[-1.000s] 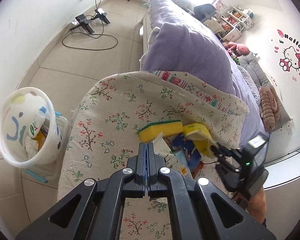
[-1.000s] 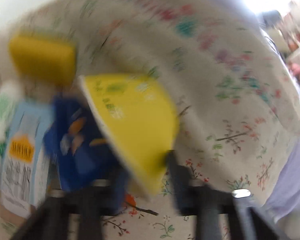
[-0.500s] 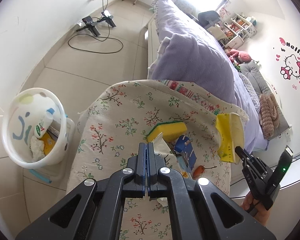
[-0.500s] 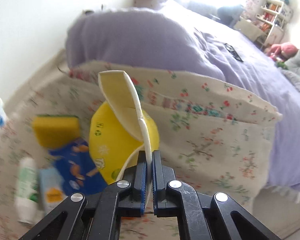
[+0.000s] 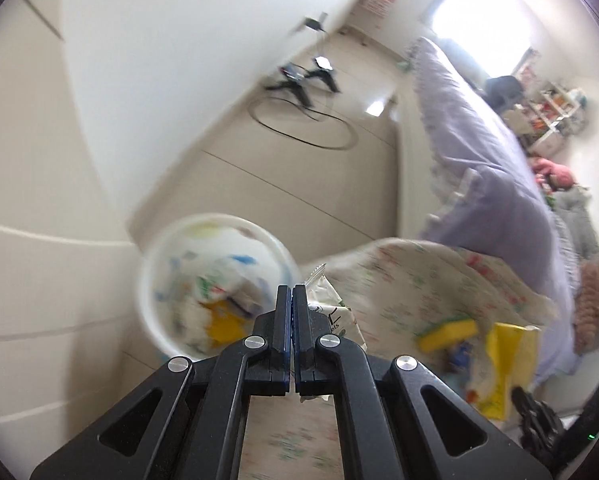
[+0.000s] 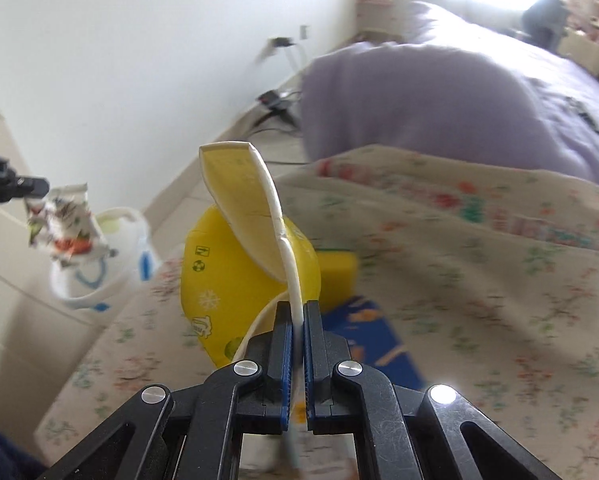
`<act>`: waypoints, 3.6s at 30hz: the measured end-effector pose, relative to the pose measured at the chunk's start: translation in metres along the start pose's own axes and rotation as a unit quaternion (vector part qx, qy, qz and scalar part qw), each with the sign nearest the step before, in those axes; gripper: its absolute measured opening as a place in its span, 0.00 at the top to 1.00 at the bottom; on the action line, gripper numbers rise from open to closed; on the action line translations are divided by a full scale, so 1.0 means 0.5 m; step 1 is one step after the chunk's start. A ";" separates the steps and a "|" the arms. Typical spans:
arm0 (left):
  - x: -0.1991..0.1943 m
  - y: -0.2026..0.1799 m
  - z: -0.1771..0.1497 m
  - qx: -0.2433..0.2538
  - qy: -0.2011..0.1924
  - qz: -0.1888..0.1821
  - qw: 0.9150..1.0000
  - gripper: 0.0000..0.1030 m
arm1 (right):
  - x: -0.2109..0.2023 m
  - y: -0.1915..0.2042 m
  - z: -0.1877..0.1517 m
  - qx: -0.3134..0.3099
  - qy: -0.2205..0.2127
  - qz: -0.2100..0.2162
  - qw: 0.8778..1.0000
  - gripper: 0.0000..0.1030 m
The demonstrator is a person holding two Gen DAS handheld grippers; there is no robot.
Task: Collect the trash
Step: 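Carry the yellow bowl to the wastebasket and open the right gripper, then grasp the AD milk bottle with the left gripper while the right grasps the milk carton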
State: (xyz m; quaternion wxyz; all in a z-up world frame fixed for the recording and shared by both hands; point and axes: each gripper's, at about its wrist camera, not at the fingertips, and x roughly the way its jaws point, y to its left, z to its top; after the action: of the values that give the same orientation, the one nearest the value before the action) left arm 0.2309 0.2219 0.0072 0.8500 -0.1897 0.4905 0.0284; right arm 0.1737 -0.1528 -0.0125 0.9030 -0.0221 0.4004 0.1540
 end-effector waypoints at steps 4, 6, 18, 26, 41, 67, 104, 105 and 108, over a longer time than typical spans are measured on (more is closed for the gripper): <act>0.024 0.045 0.024 0.014 -0.006 0.071 0.997 1.00 | 0.035 0.050 0.014 0.009 0.010 0.037 0.999 0.99; 0.052 0.060 0.030 0.017 0.009 0.091 0.996 1.00 | 0.052 0.079 0.021 0.007 0.012 0.049 0.999 0.99; 0.064 0.075 0.032 0.006 0.047 0.098 0.994 0.83 | 0.165 0.229 0.054 0.022 0.019 0.109 0.994 0.98; -0.020 0.086 0.047 -0.021 -0.018 0.081 0.996 0.58 | 0.294 0.357 0.096 0.028 0.040 0.138 0.989 0.96; 0.013 0.070 0.037 -0.019 0.014 0.060 0.998 0.58 | 0.304 0.341 0.032 0.052 0.091 0.159 0.982 0.54; 0.216 -0.362 -0.289 0.118 0.233 -0.156 0.952 0.58 | 0.082 -0.165 -0.130 0.178 0.135 0.014 0.975 0.54; 0.194 -0.391 -0.287 0.145 0.181 -0.140 0.963 0.63 | 0.161 -0.105 -0.152 0.113 0.170 0.011 0.979 0.34; 0.190 -0.383 -0.283 0.150 0.175 -0.130 0.964 0.63 | 0.172 -0.101 -0.155 0.111 0.172 0.003 0.979 0.34; 0.193 -0.364 -0.279 0.155 0.172 -0.110 0.966 0.63 | 0.195 -0.095 -0.157 0.108 0.170 -0.013 0.979 0.44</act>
State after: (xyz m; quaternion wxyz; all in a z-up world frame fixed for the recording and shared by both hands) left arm 0.2089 -0.0091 -0.0830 0.7698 -0.1103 0.6037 -0.1753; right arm 0.1930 -0.1854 -0.1407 0.8205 0.0449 0.5624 0.0924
